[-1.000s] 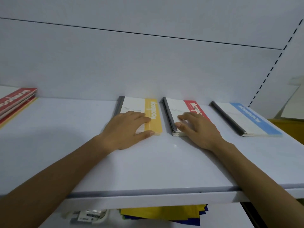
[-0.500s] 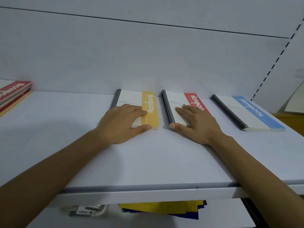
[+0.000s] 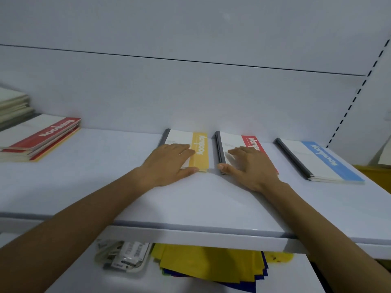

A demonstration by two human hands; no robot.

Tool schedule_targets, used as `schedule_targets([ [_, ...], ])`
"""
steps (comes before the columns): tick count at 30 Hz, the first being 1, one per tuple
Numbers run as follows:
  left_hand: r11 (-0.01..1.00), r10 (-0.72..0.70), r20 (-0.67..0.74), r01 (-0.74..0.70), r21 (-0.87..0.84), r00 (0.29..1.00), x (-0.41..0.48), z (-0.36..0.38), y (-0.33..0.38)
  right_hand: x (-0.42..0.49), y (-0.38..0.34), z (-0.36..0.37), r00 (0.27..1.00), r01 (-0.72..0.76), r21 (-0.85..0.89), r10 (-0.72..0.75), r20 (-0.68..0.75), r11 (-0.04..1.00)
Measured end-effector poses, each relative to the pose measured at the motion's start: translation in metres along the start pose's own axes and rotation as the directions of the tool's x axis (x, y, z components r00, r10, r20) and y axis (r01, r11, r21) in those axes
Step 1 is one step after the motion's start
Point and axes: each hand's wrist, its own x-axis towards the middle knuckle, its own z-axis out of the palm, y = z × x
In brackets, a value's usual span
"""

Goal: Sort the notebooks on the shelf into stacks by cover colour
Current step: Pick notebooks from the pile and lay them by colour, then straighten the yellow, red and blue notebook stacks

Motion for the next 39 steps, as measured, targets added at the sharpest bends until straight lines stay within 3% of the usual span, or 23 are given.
schedule_targets([
  [4,0.999,-0.042,-0.073,0.040,-0.020,0.997,-0.025,-0.003,0.002,-0.007,-0.014,-0.001,0.997,0.074,0.019,-0.073,-0.038,0.997],
  [9,0.987,-0.156,-0.042,0.154,-0.040,0.987,-0.065,-0.018,-0.004,-0.009,-0.041,0.004,0.984,0.170,0.159,-0.160,-0.073,0.973],
  [19,0.906,-0.414,-0.074,0.402,-0.134,0.907,-0.142,-0.043,-0.059,0.011,-0.153,0.032,0.929,0.368,0.288,-0.365,-0.065,0.884],
  [27,0.824,-0.536,-0.085,0.498,-0.271,0.840,-0.203,-0.049,-0.157,0.057,-0.265,0.067,0.887,0.451,0.238,-0.462,-0.009,0.860],
  [32,0.786,-0.584,-0.155,0.507,-0.354,0.797,-0.256,-0.050,-0.226,0.098,-0.366,0.094,0.843,0.538,0.094,-0.537,-0.035,0.838],
  [36,0.720,-0.632,-0.137,0.511,-0.469,0.763,-0.295,-0.048,-0.269,0.132,-0.443,0.113,0.860,0.510,0.079,-0.510,-0.028,0.856],
  [39,0.673,-0.655,-0.094,0.521,-0.525,0.750,-0.317,-0.043,-0.295,0.151,-0.476,0.128,0.867,0.492,0.003,-0.490,0.088,0.871],
])
